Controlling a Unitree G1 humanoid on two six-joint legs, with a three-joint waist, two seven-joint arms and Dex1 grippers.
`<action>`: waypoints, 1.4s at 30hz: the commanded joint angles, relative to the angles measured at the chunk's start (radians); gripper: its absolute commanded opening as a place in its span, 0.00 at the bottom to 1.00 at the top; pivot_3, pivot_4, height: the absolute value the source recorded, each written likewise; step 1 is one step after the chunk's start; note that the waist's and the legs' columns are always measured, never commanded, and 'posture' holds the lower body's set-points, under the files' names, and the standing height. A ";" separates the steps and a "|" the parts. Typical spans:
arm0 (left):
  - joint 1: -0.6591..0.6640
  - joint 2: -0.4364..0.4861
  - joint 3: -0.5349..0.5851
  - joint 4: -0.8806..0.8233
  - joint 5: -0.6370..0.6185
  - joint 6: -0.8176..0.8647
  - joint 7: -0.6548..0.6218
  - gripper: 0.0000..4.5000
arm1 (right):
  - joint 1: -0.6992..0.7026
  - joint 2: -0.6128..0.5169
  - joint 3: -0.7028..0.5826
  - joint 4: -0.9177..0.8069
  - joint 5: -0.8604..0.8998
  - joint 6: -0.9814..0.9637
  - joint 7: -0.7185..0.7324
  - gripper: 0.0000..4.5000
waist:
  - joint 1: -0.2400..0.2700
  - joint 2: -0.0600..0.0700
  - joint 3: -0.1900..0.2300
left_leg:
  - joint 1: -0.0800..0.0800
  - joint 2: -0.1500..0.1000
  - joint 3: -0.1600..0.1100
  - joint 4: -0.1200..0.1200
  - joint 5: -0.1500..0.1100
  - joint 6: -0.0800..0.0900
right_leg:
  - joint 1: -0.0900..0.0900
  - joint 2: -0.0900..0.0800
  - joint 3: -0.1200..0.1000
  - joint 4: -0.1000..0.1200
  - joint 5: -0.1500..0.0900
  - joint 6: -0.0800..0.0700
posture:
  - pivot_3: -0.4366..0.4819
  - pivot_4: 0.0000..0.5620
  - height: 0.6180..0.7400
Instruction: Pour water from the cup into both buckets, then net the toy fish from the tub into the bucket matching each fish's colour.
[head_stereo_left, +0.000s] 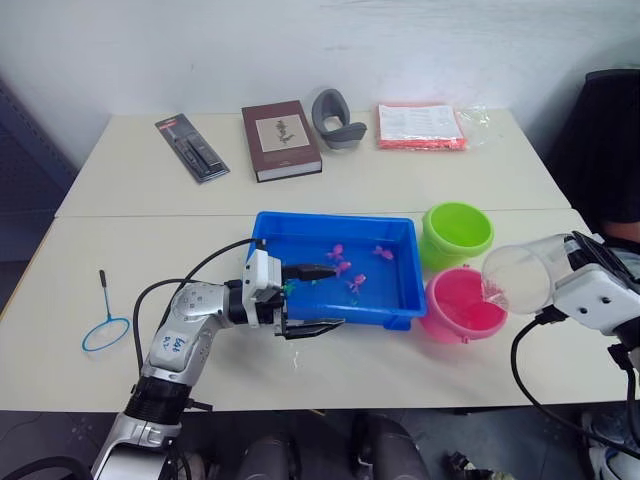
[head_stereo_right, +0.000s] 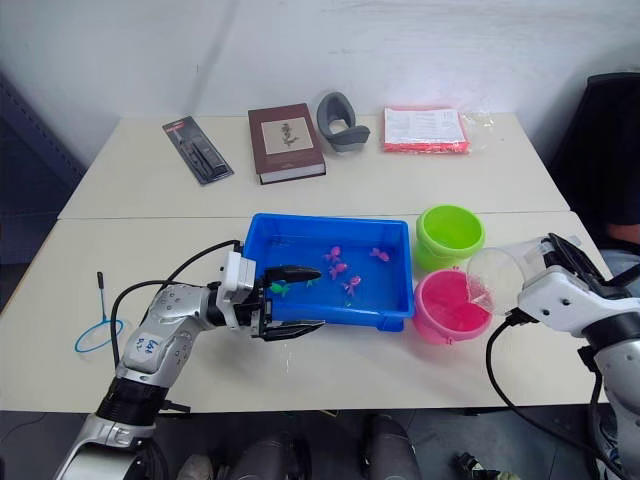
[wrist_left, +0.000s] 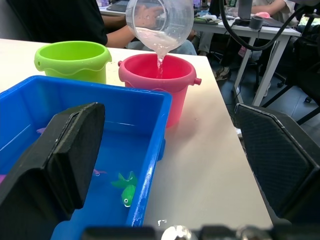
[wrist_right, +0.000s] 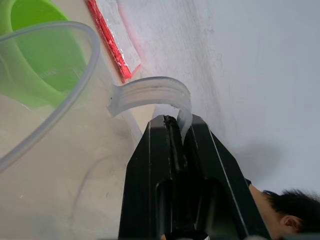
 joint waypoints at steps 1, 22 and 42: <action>-0.016 -0.001 0.004 -0.026 -0.002 -0.013 0.004 1.00 | -0.011 0.010 -0.019 -0.016 -0.012 -0.022 -0.023 0.01 | 0.000 0.000 0.000 | 0.000 0.000 0.000 0.000 0.000 0.000 | 0.000 0.000 0.000 0.000 0.000 0.000 | 0.48 0.27 1.00; -0.034 0.007 0.012 0.001 0.002 -0.018 0.003 1.00 | -0.032 0.168 -0.072 -0.111 0.150 0.117 -0.013 0.01 | -0.001 0.000 0.000 | 0.000 0.000 0.000 0.000 0.000 0.000 | 0.000 0.000 0.000 0.000 0.000 0.000 | 0.48 0.27 1.00; -0.089 -0.033 0.083 0.044 -0.027 0.009 0.090 1.00 | -0.540 -0.050 0.030 0.076 0.460 0.887 -0.052 0.01 | 0.001 0.000 0.000 | -0.003 -0.001 -0.001 0.000 0.001 0.002 | -0.002 -0.001 -0.002 0.004 0.000 0.000 | 0.48 0.27 1.00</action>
